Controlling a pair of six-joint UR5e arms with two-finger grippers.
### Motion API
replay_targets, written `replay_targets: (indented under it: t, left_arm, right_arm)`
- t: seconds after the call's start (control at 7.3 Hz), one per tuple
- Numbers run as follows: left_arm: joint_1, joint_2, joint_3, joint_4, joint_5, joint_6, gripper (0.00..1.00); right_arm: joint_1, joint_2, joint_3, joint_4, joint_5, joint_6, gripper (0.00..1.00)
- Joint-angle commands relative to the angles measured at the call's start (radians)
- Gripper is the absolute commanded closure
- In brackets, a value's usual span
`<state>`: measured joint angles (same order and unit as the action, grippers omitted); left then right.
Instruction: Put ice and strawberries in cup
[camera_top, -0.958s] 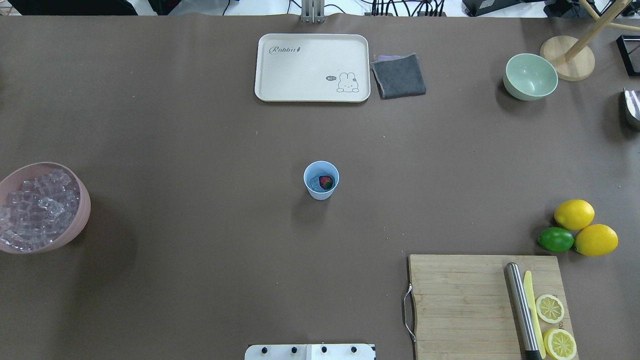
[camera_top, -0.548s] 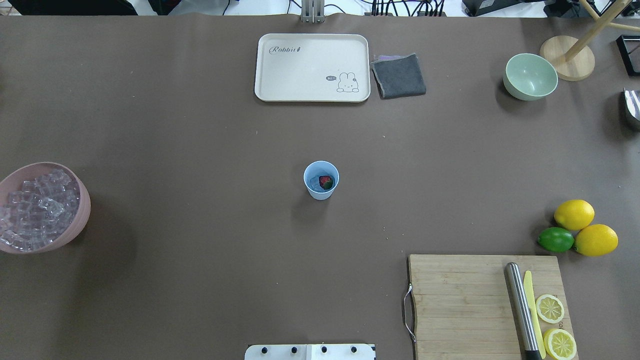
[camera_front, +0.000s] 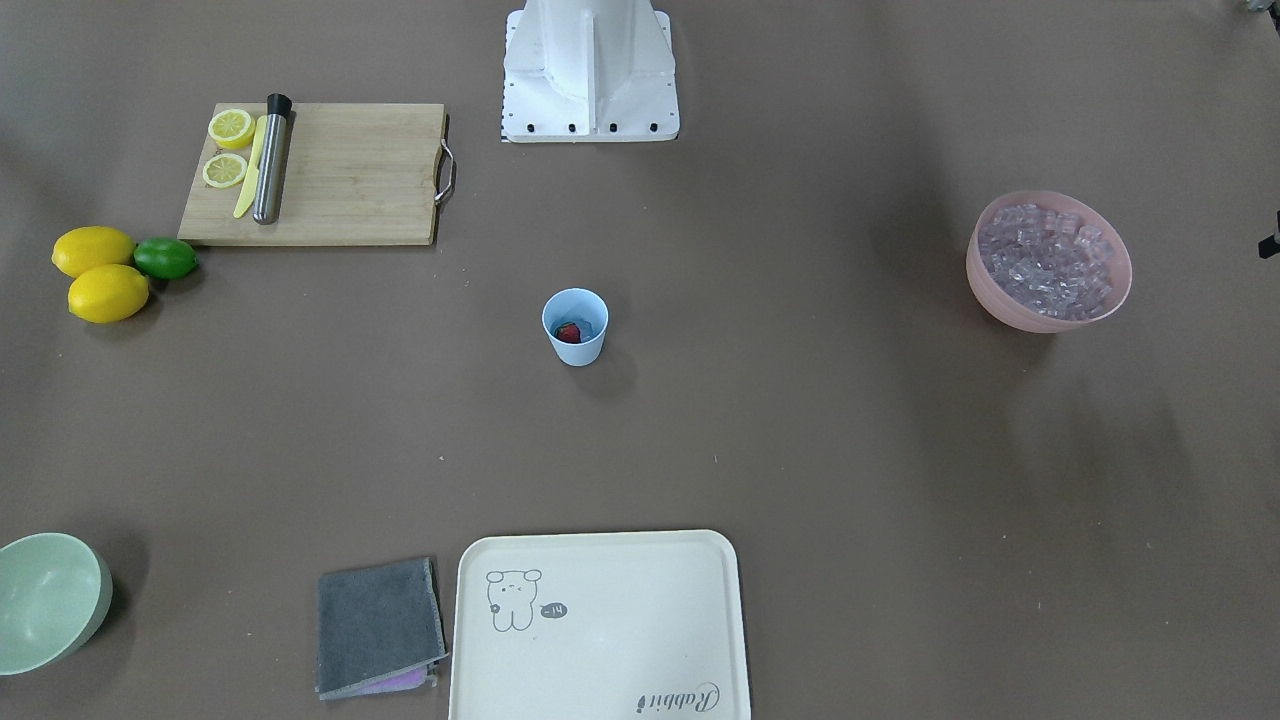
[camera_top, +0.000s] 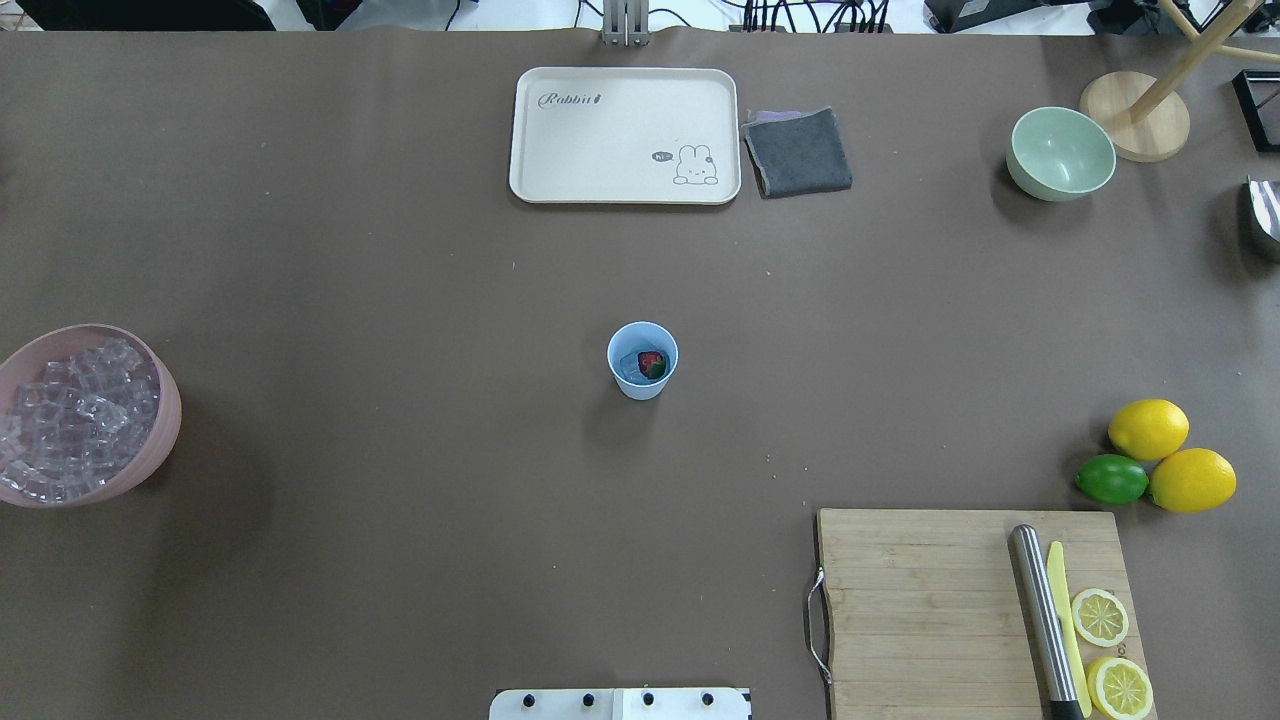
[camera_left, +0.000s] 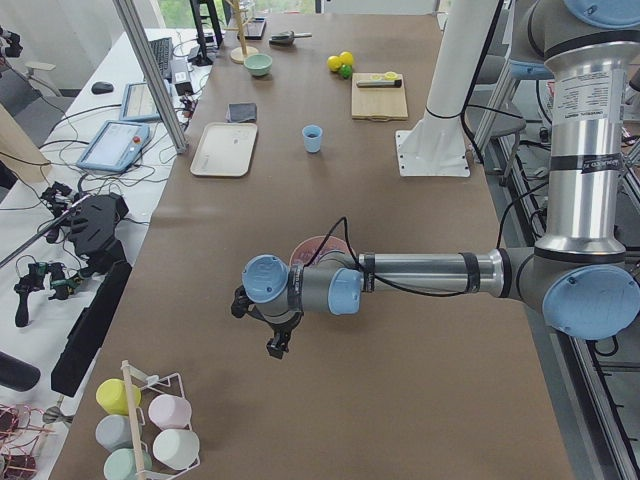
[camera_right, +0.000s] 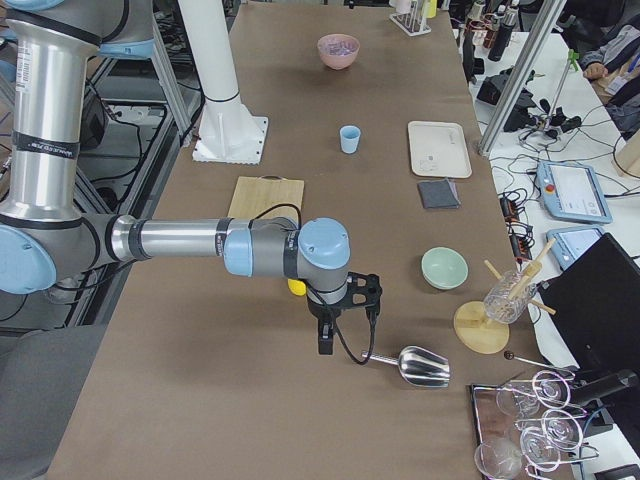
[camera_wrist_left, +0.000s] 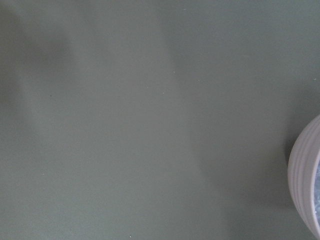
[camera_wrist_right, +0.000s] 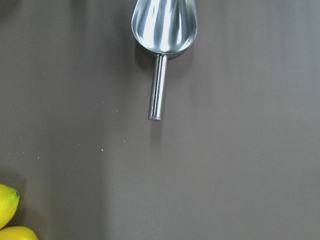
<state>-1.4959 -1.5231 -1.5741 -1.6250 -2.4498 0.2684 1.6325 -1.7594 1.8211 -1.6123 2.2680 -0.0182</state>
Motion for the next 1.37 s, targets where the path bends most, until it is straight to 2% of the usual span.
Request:
replay_targets:
  t: [0.0, 0.96, 1.23]
  left_arm:
    - [0.000, -0.002, 0.000, 0.000, 0.000, 0.000, 0.01]
    - [0.000, 0.001, 0.002, -0.004, 0.000, 0.000, 0.01]
    - [0.000, 0.001, 0.003, -0.003, 0.000, -0.002, 0.01]
  right_arm:
    - [0.001, 0.000, 0.003, 0.002, 0.004, -0.012, 0.00]
    - [0.001, -0.022, 0.003, 0.019, 0.024, -0.019, 0.00]
    - [0.001, -0.023, 0.004, 0.020, 0.062, -0.019, 0.00]
